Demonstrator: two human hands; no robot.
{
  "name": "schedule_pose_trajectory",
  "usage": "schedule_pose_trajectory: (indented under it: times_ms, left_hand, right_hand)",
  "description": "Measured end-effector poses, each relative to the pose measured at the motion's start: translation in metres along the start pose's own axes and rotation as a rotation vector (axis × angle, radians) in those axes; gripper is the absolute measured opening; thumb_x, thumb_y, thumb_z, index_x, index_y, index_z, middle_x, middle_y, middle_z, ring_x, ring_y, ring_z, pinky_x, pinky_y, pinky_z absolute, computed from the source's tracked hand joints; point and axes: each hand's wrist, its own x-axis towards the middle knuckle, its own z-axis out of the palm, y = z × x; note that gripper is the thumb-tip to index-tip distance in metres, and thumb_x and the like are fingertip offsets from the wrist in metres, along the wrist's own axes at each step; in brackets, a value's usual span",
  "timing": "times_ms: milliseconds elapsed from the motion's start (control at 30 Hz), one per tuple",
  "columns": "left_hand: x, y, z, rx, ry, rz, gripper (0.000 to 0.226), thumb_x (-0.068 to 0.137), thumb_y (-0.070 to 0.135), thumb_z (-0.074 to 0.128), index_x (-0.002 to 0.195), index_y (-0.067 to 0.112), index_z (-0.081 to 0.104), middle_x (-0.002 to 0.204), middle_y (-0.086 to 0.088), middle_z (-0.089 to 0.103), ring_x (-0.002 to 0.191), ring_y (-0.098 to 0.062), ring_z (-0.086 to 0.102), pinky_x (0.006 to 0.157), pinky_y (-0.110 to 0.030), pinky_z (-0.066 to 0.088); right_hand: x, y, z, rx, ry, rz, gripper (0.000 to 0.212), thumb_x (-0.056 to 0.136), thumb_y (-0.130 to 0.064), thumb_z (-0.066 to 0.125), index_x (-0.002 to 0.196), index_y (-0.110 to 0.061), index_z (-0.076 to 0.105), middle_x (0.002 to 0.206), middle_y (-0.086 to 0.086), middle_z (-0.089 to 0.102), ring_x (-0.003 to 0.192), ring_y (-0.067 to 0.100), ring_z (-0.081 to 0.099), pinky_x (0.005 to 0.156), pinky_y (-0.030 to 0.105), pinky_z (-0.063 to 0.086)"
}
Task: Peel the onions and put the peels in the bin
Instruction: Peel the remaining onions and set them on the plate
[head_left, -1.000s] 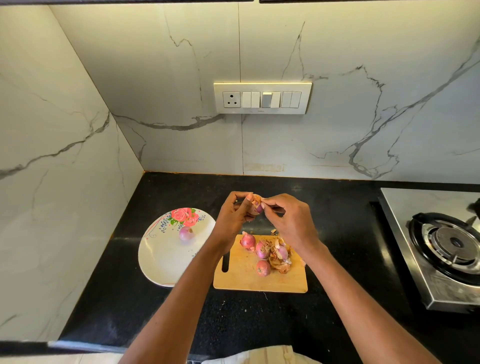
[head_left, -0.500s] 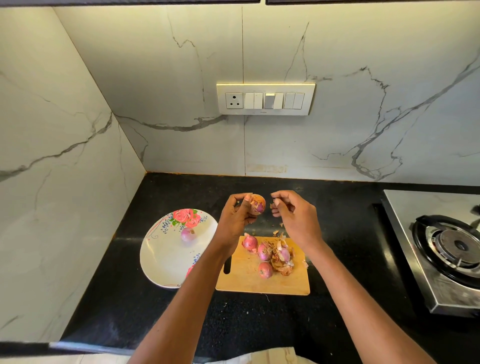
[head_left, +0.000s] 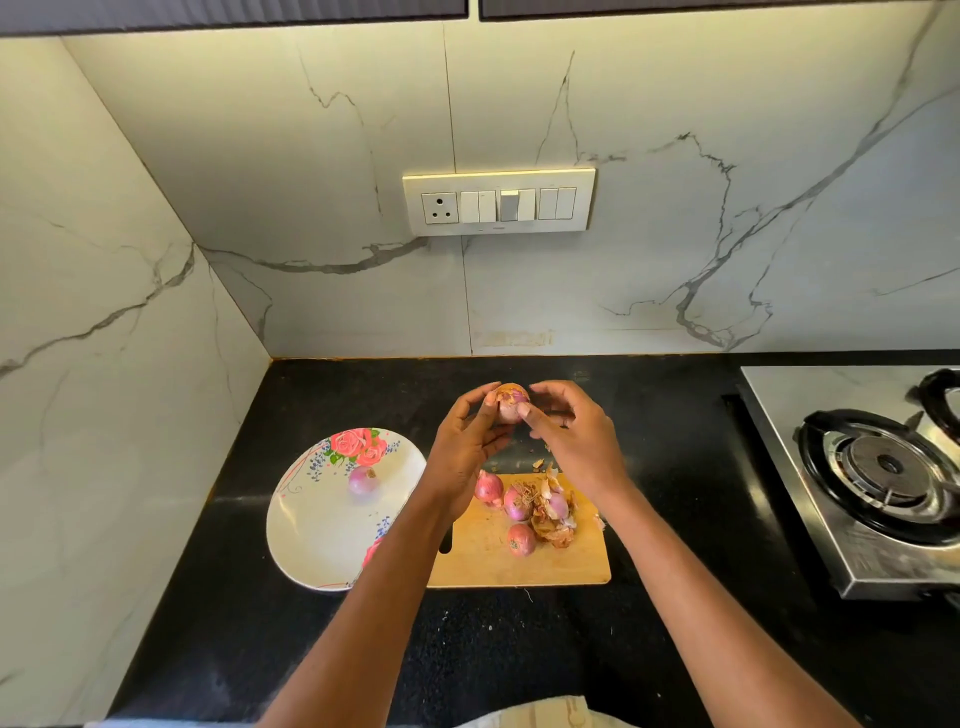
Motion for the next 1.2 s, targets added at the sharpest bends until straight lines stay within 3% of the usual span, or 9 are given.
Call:
schedule_pose_trajectory:
  times_ms: [100,267,400,633,967,1200]
  left_hand:
    - [-0.001,-0.001,-0.004,-0.053,-0.004,-0.026,0.030,0.098,0.019,0.062,0.128,0.022,0.059,0.126,-0.008,0.068,0.115,-0.025,0.068,0.090,-0.028,0.056]
    - [0.000,0.003,-0.008,-0.018,-0.098,-0.028,0.045,0.096,0.003,0.063,0.136,0.022,0.056,0.131,-0.007,0.064,0.122,-0.024,0.064,0.104,-0.033,0.053]
    - [0.003,0.009,-0.008,-0.021,-0.094,0.004,0.040,0.093,0.016,0.068,0.132,0.016,0.060,0.127,-0.007,0.069,0.121,-0.023,0.065,0.105,-0.035,0.052]
    - [0.001,0.006,-0.012,0.074,-0.005,0.106,0.053,0.081,0.034,0.074,0.129,0.017,0.061,0.124,-0.005,0.070,0.117,-0.023,0.067,0.107,-0.047,0.051]
    - [0.000,0.000,-0.012,0.038,0.012,0.092,0.044,0.086,0.030,0.070,0.127,0.017,0.060,0.125,-0.006,0.069,0.116,-0.021,0.068,0.101,-0.037,0.055]
    - [0.001,0.001,-0.017,-0.021,-0.021,0.029,0.030,0.098,0.017,0.061,0.129,0.015,0.059,0.127,-0.009,0.068,0.116,-0.025,0.068,0.101,-0.037,0.055]
  right_hand:
    - [-0.001,0.003,0.000,0.073,-0.003,0.069,0.026,0.096,-0.034,0.068,0.115,-0.017,0.068,0.099,-0.004,0.075,0.084,0.009,0.075,0.077,0.028,0.062]
    - [0.001,0.004,0.000,0.107,-0.004,0.098,0.023,0.094,-0.025,0.071,0.117,-0.022,0.073,0.108,-0.010,0.075,0.102,0.005,0.070,0.087,0.025,0.059]
    - [0.007,-0.002,0.001,-0.028,0.044,0.010,0.021,0.092,-0.026,0.074,0.113,-0.022,0.075,0.102,-0.014,0.075,0.096,-0.002,0.070,0.087,0.022,0.059]
    - [0.004,-0.009,0.013,-0.053,0.118,-0.098,0.027,0.084,-0.028,0.082,0.106,-0.016,0.072,0.093,-0.012,0.076,0.086,-0.002,0.072,0.074,0.017,0.059]
    - [0.002,-0.010,0.019,-0.144,0.179,-0.157,0.023,0.083,-0.021,0.083,0.100,-0.013,0.069,0.087,-0.009,0.073,0.082,-0.003,0.070,0.071,0.011,0.056]
    - [0.011,-0.008,0.007,-0.152,0.054,-0.142,0.016,0.089,-0.017,0.078,0.104,-0.017,0.072,0.092,-0.015,0.072,0.088,-0.004,0.069,0.076,0.013,0.057]
